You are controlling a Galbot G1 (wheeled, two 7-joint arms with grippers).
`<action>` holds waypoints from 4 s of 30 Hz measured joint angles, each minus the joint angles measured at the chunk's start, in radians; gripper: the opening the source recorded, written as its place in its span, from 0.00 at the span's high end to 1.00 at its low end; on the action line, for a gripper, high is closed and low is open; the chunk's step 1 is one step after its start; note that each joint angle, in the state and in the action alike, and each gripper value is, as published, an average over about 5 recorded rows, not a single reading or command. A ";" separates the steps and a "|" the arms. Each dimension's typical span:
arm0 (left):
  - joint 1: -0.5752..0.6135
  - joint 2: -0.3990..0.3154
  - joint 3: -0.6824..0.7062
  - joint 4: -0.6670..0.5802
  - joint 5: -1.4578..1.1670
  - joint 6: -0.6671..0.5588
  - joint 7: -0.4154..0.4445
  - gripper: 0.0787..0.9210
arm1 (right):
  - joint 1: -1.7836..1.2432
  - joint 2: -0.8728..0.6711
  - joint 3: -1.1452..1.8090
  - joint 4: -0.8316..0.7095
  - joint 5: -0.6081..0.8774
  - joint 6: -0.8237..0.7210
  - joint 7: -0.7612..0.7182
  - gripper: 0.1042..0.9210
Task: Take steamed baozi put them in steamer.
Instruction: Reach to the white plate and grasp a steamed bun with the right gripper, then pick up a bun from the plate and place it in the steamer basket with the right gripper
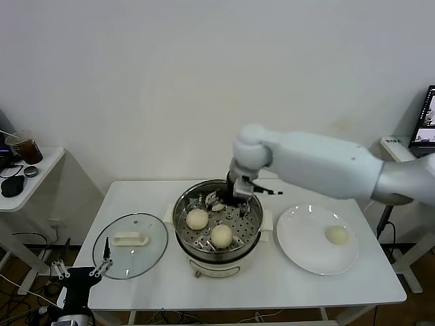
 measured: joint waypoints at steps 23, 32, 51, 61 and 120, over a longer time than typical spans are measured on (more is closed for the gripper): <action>-0.042 0.037 0.061 0.034 0.005 0.001 0.007 0.12 | -0.225 -0.537 0.231 0.017 -0.042 -0.592 -0.053 0.12; -0.036 0.031 0.061 0.036 0.010 0.002 0.007 0.12 | -0.489 -0.550 0.465 -0.120 -0.168 -0.599 -0.038 0.12; -0.030 0.023 0.036 0.049 0.011 0.006 0.009 0.12 | -0.686 -0.320 0.675 -0.463 -0.379 -0.528 -0.009 0.12; -0.031 0.020 0.037 0.055 0.010 0.004 0.009 0.12 | -0.700 -0.266 0.699 -0.522 -0.437 -0.528 -0.010 0.26; -0.054 0.032 0.043 0.034 0.007 0.007 0.011 0.12 | -0.012 -0.023 -0.085 0.021 0.466 -1.146 0.238 0.48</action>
